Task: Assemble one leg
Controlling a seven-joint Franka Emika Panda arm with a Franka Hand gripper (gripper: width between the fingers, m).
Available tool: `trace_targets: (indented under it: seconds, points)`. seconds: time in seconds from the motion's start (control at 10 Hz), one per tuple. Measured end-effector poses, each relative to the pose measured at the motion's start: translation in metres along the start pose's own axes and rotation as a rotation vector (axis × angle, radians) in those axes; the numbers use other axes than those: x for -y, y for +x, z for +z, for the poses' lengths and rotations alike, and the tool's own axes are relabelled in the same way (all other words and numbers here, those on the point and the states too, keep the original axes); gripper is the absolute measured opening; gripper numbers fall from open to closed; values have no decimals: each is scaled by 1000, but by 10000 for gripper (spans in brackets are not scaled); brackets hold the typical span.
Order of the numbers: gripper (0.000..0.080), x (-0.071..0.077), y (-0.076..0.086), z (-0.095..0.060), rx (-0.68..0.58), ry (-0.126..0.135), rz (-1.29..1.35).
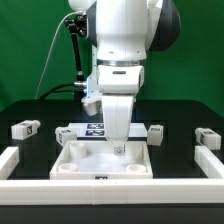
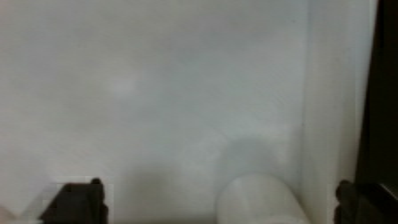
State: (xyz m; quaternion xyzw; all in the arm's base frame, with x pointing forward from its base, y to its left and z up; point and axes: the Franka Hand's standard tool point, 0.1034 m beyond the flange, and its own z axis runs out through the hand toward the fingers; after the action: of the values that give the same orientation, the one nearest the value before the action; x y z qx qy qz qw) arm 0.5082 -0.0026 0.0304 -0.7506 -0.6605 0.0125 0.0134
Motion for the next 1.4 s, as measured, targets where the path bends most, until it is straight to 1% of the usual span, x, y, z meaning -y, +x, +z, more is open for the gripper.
trace_targets:
  seconds: [0.1,0.3,0.5,0.6,0.8,0.9,1.0,1.1,1.2,1.3,1.4]
  points:
    - [650,9,-5,6,-2,4,-2]
    - [650,27,-11,17,-5,22,9]
    - [650,31,-12,23,-5,34,11]
    - [650,31,-12,24,-5,35,10]
    - [392,31,-12,24,-5,35,11]
    - [392,31,-12,24,-5,35,11]
    - [209,31,-12,24,-5,35,11]
    - [82,30,-12,24,-6,33,11]
    - [82,28,-11,22,-7,24,11]
    - [63,28,-11,22,-7,23,11]
    - [63,28,-11,22,-7,23,11]
